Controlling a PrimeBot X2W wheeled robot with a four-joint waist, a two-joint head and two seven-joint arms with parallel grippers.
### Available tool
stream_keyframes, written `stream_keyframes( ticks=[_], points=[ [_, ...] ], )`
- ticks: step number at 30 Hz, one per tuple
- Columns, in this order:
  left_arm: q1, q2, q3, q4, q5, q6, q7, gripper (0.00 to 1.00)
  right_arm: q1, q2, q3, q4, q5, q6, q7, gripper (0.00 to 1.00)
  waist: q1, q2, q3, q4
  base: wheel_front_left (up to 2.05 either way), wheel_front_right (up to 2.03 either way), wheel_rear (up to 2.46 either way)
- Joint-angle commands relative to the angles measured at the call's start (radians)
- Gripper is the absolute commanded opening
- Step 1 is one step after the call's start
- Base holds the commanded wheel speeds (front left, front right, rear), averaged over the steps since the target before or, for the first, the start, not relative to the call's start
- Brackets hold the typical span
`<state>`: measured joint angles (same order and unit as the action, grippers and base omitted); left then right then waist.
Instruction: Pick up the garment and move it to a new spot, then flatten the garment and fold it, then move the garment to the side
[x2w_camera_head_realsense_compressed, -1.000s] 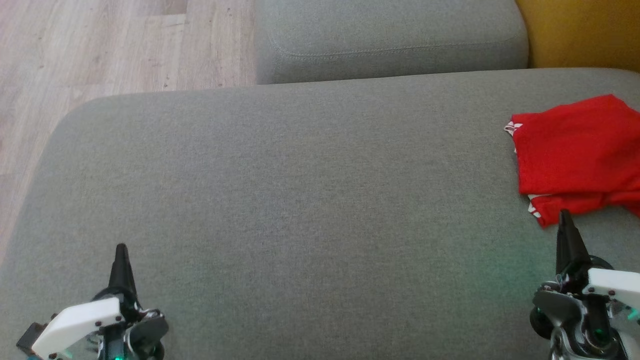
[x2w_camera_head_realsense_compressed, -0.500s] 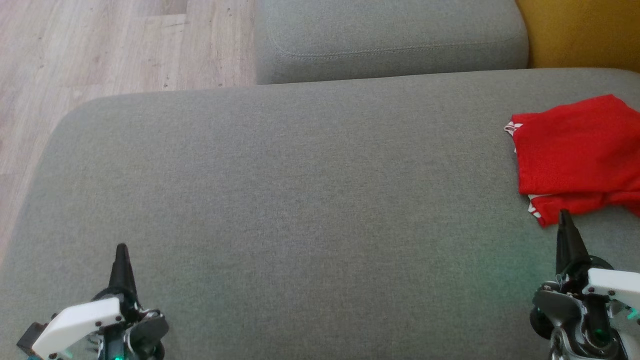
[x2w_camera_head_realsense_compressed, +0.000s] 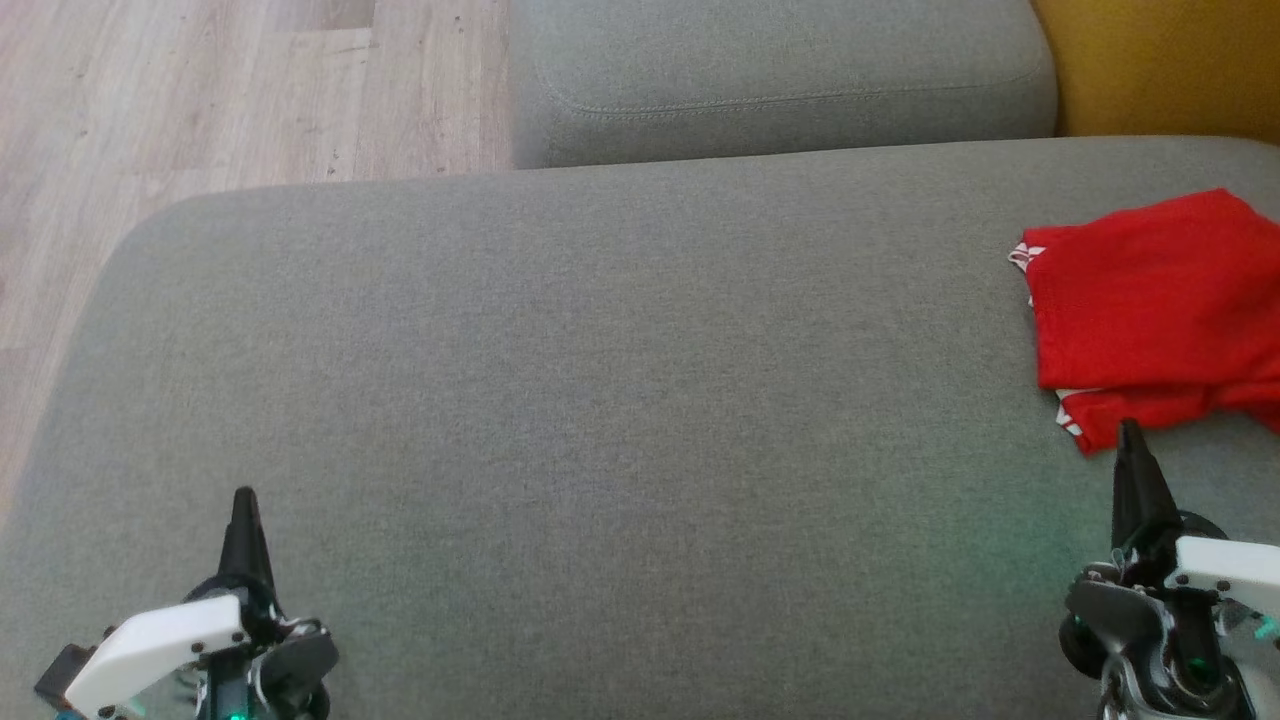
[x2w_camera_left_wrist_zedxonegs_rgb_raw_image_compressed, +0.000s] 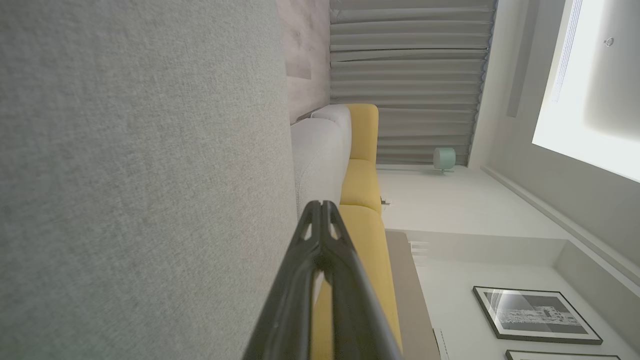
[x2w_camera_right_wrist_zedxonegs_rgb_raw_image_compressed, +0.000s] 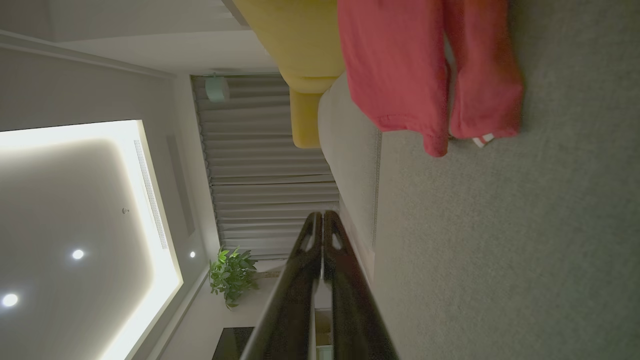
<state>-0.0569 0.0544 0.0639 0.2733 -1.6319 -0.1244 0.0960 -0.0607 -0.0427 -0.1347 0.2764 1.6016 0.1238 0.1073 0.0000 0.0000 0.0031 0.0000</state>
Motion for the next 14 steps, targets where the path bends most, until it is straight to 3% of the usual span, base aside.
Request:
stream_keyframes(
  ticks=[1,14],
  points=[
    [-0.050,0.007,0.035,-0.029,0.011,-0.006,0.006,0.00,-0.047,-0.008,0.021,-0.032,0.007,0.007,0.006,0.00,0.0000,0.0000,0.000,0.000,0.00,0.00,0.00],
    [-0.050,0.005,0.038,-0.029,0.013,-0.006,0.008,0.00,-0.047,-0.008,0.021,-0.032,0.007,0.007,0.006,0.00,0.0000,0.0000,0.000,0.000,0.00,0.00,0.00]
  ],
)
